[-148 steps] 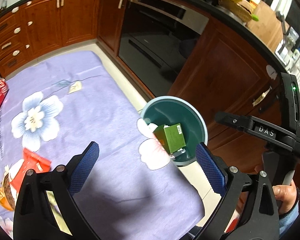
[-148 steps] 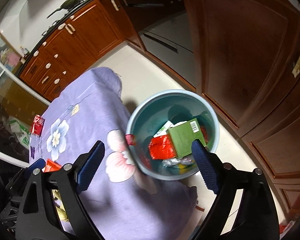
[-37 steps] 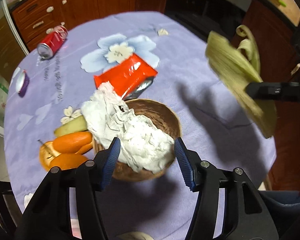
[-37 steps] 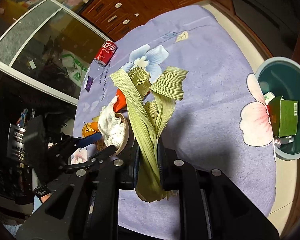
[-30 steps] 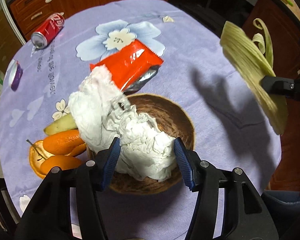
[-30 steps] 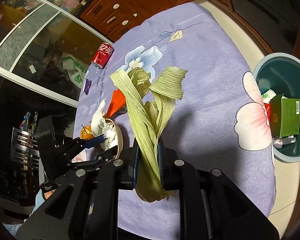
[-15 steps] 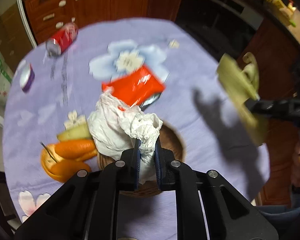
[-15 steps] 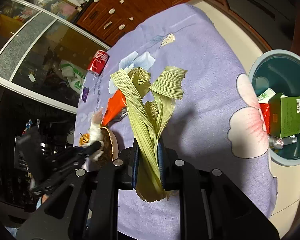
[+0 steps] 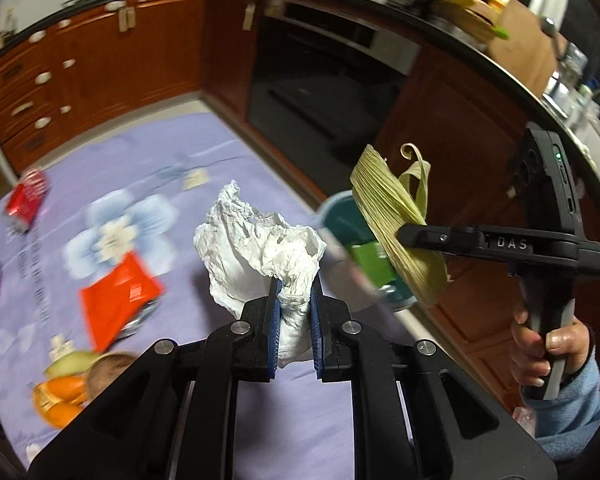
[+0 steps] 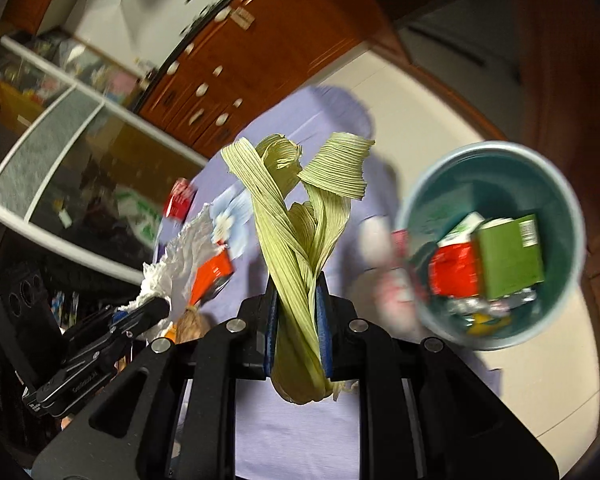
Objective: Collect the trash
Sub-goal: 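Carry tissue and corn husk over the bin and open both tools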
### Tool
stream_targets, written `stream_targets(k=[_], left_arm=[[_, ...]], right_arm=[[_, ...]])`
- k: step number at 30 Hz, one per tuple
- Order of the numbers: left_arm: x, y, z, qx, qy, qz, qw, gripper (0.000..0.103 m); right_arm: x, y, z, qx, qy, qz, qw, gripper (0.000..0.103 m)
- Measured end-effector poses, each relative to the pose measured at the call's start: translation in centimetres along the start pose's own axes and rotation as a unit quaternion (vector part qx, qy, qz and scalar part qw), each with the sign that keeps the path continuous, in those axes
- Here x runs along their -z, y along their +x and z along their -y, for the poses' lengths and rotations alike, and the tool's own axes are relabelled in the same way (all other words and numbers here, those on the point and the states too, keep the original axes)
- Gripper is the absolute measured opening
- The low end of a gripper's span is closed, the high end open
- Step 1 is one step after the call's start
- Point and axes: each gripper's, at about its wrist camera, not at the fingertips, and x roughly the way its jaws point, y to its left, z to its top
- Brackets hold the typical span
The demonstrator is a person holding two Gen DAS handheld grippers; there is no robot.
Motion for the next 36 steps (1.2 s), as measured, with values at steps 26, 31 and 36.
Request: stream_targets(k=[26,31,36], left_arm=[[-3.2,16.8,12.5,0.055,0.081,-0.105,0.9896,0.029],[-3.3,17.0,12.2,0.036,0.081,-0.095,0.9916,0.064],[-3.3,16.4,10.4,0.022,0.057,-0.09,0.9941,0.085]], right_arm=[[-2.0,-4.8,11.7,0.081,0.09,0.033,0.992,0.016],[-2.1,-4.4,11.9,0.085,0.093,0.027,0.992,0.016],[-2.4,-3.4,11.7,0.089,0.093,0.02,0.991,0.016]])
